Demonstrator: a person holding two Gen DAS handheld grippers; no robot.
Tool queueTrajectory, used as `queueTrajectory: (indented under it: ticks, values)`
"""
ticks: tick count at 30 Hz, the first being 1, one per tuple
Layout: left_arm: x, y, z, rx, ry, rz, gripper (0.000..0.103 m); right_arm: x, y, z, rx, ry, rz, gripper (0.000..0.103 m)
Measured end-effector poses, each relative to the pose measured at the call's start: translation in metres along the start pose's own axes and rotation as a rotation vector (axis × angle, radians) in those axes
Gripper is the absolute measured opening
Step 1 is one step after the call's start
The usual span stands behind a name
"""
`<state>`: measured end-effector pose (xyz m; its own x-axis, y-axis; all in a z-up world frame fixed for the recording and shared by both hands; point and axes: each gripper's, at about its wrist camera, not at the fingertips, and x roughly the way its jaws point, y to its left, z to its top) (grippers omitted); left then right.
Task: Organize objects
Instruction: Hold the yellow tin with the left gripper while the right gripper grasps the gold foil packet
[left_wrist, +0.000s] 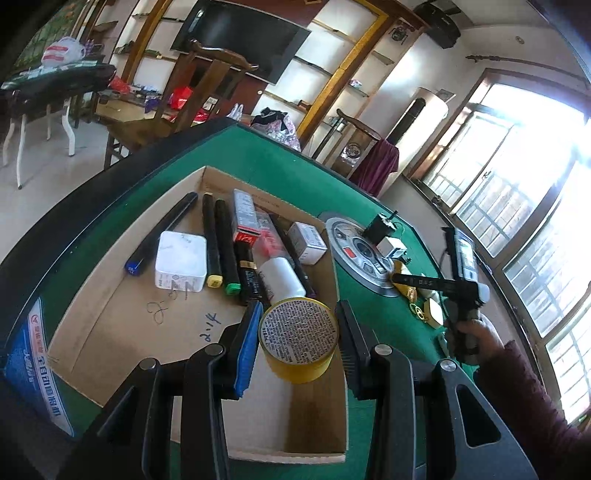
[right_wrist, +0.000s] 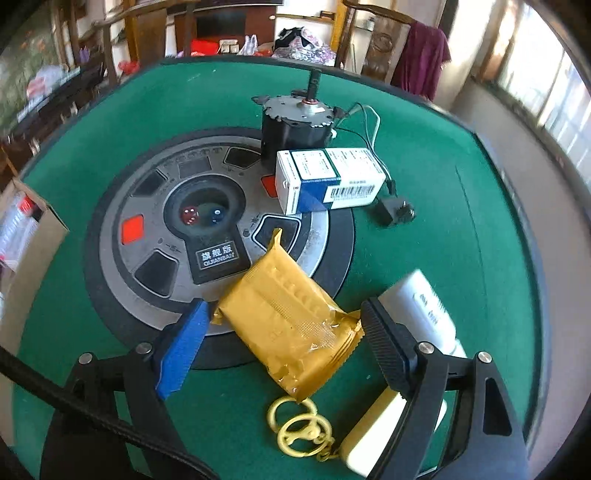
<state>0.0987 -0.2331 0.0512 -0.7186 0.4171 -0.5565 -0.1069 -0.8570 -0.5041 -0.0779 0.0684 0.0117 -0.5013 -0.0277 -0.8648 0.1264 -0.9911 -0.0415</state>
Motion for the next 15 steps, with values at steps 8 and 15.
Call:
queueTrajectory:
  ticks: [8,15]
  values:
    - [-0.003,0.016,0.003,-0.03,-0.002,0.026,0.035,-0.026,-0.015,-0.019,0.15,-0.016,0.143,0.056]
    - [-0.001,0.026,0.004,-0.039,0.023,0.072,0.035,-0.067,0.007,-0.032,0.171,-0.062,0.322,0.056]
